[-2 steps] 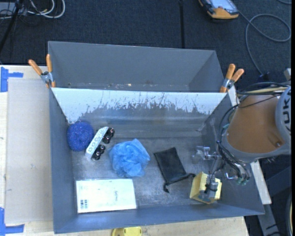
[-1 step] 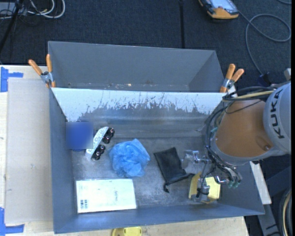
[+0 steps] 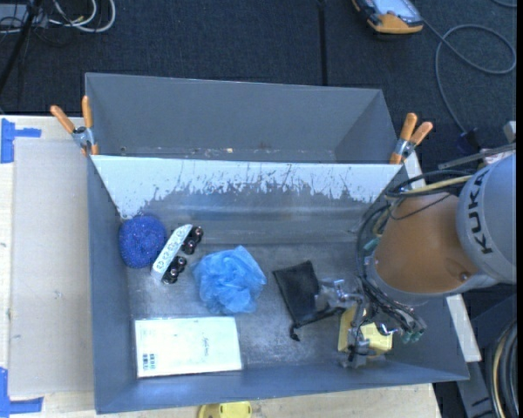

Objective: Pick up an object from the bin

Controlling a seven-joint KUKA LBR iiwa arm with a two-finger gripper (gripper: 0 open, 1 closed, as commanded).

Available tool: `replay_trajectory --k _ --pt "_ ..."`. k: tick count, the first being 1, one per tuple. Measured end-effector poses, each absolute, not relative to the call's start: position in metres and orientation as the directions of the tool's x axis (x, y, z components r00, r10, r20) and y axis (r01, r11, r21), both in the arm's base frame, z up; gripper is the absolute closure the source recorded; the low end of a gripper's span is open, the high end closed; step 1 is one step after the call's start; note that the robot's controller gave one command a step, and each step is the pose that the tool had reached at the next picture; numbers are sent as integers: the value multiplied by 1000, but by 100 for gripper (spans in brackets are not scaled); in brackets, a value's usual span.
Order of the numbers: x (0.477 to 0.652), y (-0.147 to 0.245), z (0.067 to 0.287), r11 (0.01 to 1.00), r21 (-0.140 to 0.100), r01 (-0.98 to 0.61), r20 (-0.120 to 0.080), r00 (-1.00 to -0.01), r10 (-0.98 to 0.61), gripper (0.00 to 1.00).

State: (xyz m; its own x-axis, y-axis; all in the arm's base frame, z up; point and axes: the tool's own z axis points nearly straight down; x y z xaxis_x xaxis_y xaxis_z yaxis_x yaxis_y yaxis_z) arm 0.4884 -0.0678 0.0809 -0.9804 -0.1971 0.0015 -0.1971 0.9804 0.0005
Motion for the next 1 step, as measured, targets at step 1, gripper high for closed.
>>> replay_trajectory --k 1 --pt "492 -49 72 994 0 -107 0 -994 -107 0"
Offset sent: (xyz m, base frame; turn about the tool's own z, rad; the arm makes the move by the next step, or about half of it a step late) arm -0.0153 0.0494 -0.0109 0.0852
